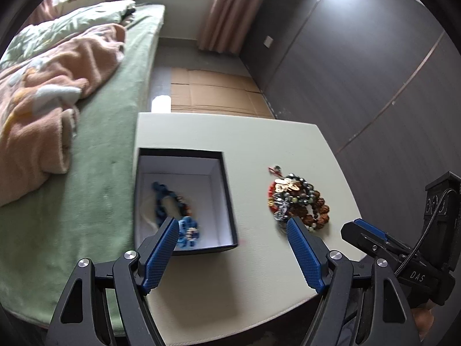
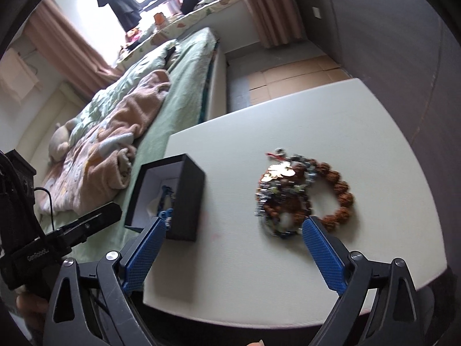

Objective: Organize jewelry
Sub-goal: 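Lower the blue braided bracelet into the box and open the right gripper, then grasp a dark bead bracelet with the left gripper while the right grasps a grey bead strand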

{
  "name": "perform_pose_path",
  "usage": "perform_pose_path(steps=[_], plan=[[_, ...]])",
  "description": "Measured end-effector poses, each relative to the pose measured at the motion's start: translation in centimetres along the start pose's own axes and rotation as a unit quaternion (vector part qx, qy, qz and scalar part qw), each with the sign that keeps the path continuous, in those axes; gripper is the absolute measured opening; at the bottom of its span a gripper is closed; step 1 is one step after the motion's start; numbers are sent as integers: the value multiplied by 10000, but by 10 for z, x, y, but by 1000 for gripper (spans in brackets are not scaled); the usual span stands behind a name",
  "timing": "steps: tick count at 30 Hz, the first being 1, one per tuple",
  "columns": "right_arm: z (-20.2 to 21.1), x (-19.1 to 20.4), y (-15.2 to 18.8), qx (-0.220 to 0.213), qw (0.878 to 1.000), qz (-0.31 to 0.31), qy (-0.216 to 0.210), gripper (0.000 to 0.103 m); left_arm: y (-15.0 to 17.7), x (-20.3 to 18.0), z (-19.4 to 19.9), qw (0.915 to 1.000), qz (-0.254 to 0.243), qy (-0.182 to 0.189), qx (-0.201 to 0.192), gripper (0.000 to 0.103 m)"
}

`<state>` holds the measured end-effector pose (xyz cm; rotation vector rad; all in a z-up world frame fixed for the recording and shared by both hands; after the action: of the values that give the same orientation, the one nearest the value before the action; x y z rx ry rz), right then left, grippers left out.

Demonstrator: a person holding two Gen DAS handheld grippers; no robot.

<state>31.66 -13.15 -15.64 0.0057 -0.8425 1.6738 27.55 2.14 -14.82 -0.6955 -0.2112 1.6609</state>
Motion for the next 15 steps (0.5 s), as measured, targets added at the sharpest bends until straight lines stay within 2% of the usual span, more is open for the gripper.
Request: perform_pose_path(steps=[7, 15], plan=[[19, -44, 6, -238, 9983, -530, -100, 96, -3, -41, -26, 9985, -431, 219, 237, 78], [34, -97, 16, -453, 9900, -1320, -189, 96, -3, -85, -54, 9952, -631, 575, 473, 78]])
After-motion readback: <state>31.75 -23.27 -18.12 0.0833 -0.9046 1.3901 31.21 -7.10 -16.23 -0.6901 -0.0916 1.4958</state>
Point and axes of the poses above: each gripper's, at about its wrist camera, not at the fingertips, and z roughly against the way its jaws point, x to its left, y to its underside, the point moved 10 cm from there along -z, roughly the way its jaws point, and after that the axes turned 1 degree about -z, right-handed, at the moved point
